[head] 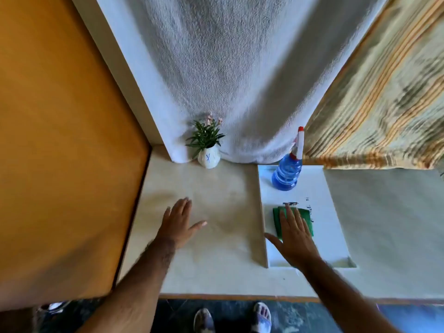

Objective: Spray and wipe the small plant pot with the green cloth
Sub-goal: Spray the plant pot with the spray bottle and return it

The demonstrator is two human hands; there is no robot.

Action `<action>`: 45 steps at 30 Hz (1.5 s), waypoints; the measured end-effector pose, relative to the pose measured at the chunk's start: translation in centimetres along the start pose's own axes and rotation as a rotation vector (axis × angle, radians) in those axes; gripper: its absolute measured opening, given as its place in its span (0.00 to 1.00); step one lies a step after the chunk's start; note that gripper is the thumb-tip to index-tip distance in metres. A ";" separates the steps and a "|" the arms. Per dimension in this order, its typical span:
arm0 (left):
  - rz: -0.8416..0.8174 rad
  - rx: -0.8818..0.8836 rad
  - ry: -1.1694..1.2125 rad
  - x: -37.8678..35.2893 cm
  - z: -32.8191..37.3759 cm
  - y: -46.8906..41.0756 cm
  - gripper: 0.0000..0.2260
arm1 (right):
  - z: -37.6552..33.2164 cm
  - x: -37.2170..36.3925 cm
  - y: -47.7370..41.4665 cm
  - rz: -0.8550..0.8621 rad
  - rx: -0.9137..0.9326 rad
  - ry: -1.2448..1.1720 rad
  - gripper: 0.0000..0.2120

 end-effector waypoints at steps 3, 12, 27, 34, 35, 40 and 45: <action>-0.064 0.047 -0.076 -2.6 -1.5 0.1 0.70 | 0.1 -2.1 0.6 -0.053 -0.027 0.026 0.48; 0.074 -0.044 -0.164 -5.1 -2.9 0.3 0.47 | 0.5 3.4 -4.0 0.281 -0.176 -0.515 0.50; 0.251 -0.086 -0.251 -7.1 -4.2 -0.4 0.42 | 3.0 11.0 -15.9 0.529 -0.106 -1.020 0.25; 0.288 -0.077 -0.258 -6.9 -4.2 -0.1 0.42 | 1.4 12.3 -14.5 0.634 -0.062 -1.183 0.23; 0.292 -0.077 -0.257 -6.9 -4.2 -0.1 0.42 | 0.7 12.7 -14.2 0.615 -0.020 -1.168 0.21; 0.316 -0.084 -0.259 -7.1 -4.4 0.0 0.42 | -5.1 12.0 -14.2 0.324 0.034 -1.120 0.08; 0.340 -0.086 -0.247 -7.3 -4.6 -0.3 0.42 | -11.9 8.1 -14.8 0.042 0.022 -0.985 0.11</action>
Point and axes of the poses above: each hand's wrist, its own y-axis away from the middle knuckle, its own x-axis out of the back of the hand, z = x × y, the point moved 3 cm from there along -y, towards the middle knuckle, and after that the axes turned 7 degrees about -z, right-handed, at the moved point
